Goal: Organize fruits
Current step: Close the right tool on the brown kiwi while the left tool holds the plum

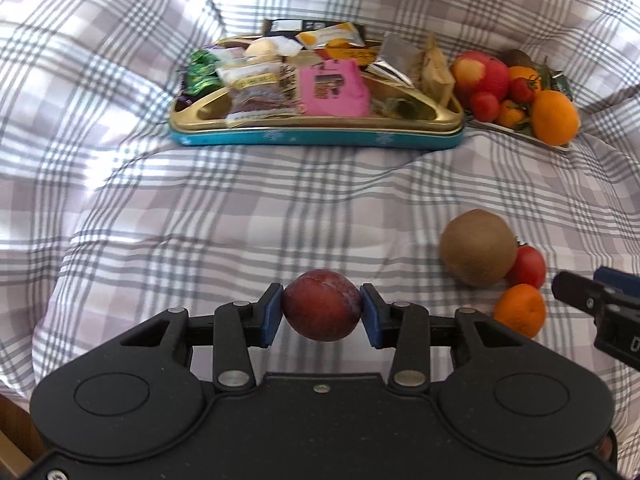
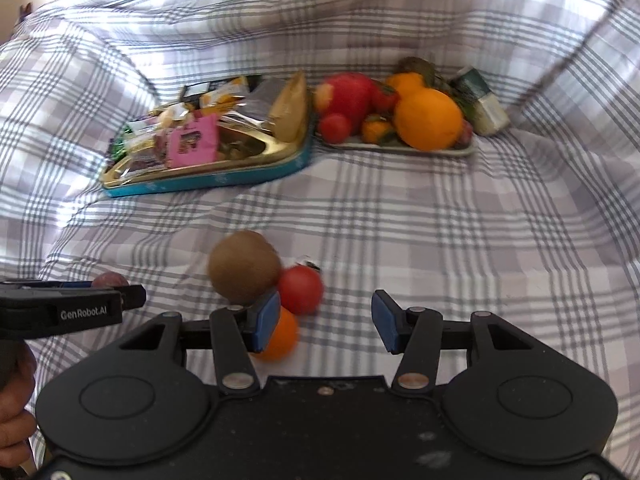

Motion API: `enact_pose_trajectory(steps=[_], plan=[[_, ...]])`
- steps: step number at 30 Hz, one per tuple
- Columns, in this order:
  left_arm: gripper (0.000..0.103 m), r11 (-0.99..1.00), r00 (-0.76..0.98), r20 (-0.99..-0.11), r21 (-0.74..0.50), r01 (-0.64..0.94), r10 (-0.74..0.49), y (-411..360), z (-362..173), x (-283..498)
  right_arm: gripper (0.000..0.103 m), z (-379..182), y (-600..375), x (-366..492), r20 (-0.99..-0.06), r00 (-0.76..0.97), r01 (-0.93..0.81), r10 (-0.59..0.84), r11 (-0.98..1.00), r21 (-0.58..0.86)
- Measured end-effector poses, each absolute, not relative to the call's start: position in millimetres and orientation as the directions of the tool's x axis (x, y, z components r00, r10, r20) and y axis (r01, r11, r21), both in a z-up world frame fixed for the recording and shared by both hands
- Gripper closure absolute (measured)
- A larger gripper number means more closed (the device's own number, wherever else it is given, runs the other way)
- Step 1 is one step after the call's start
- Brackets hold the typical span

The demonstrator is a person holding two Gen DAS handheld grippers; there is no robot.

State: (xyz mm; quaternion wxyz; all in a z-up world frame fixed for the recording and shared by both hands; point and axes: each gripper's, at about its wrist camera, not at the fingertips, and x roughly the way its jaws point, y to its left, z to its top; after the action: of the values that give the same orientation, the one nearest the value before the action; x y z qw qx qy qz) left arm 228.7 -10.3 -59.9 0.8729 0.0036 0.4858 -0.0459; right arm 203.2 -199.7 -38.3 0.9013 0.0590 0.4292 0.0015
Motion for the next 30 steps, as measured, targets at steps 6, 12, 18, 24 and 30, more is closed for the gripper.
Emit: enact_pose_trajectory(steps=[6,12,18,24,30], plan=[[0.053,0.997,0.525,-0.849,-0.041,0.060,-0.066,3.2,-60.2,224.9,0.049,-38.4,-177.9,216.4,-0.768,0.635,-0.015,0.084,0.995,0.097],[0.053,0.998,0.526,-0.848,-0.051,0.029,-0.059,18.2,-59.6,223.0,0.049,-40.2,-157.0,228.6,-0.761,0.639,-0.077,0.111,0.994,0.081],[0.053,0.999,0.522,-0.851,-0.052,0.004,-0.046,29.3,-62.7,222.4,0.048,-51.8,-145.3,243.9,-0.774,0.626,-0.097,0.095,0.994,0.044],[0.053,0.998,0.512,-0.858,-0.064,-0.011,-0.050,36.2,-65.8,223.3,0.042,-61.6,-134.2,249.9,-0.773,0.631,-0.135,0.067,0.991,-0.024],[0.053,0.997,0.511,-0.858,-0.076,-0.014,-0.058,38.3,-65.9,222.1,0.041,-72.0,-124.4,255.1,-0.773,0.633,-0.164,0.036,0.982,-0.089]])
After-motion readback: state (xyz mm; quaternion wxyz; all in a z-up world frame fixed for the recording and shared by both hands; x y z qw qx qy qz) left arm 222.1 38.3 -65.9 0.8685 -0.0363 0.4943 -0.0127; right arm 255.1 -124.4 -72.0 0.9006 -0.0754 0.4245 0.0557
